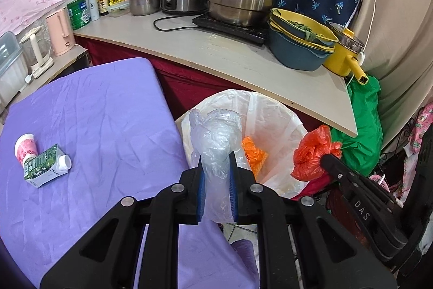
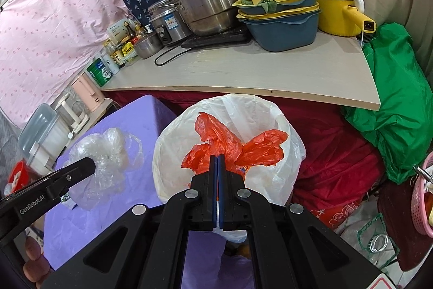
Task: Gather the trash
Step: 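Carry clear bag and red bag over the bin and open both tools, then move both tools back toward the pink cup and green carton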
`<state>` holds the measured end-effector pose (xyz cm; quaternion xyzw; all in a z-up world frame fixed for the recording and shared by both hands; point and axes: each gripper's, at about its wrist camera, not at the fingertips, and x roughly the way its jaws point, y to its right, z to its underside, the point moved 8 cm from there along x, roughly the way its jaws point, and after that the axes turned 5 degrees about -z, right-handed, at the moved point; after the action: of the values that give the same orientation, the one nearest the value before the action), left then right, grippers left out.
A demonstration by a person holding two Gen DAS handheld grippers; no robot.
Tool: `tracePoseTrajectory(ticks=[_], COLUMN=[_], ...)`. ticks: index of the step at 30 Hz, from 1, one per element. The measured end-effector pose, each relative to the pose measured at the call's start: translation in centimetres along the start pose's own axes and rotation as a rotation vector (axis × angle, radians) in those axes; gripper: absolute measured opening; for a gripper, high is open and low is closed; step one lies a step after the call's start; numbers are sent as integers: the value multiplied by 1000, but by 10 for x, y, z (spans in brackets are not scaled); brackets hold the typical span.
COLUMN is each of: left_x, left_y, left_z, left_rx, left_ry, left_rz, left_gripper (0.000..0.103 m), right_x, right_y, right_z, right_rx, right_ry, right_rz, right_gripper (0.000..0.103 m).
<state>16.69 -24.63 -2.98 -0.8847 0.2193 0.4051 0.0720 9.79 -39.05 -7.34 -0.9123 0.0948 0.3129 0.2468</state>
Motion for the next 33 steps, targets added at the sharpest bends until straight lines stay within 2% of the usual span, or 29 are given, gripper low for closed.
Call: tracePoseTrajectory(ticks=[8,25,28,30,33], left_x=[21,58,62,64,66], left_y=[16,24,22,21,18], left_z=[-4,-4,-4,-4,-4], left_rx=[9,8,0,-2,-11], left_ry=[-19,-63,-65,-67,-69], left_rz=[16,3,-1,-8,-18], left_gripper=[14,15,16,18,33], right_x=[17,49,53,54,55], right_y=[9,15,15,14,13], right_z=[-3,-12,-15,-17,-20], right_rx=[11,6,7,9,16], right_ry=[-16,-47,-46,-37,-28], right_rz=[0,5,8,11,11], right_gripper=[1,1,5,7,16])
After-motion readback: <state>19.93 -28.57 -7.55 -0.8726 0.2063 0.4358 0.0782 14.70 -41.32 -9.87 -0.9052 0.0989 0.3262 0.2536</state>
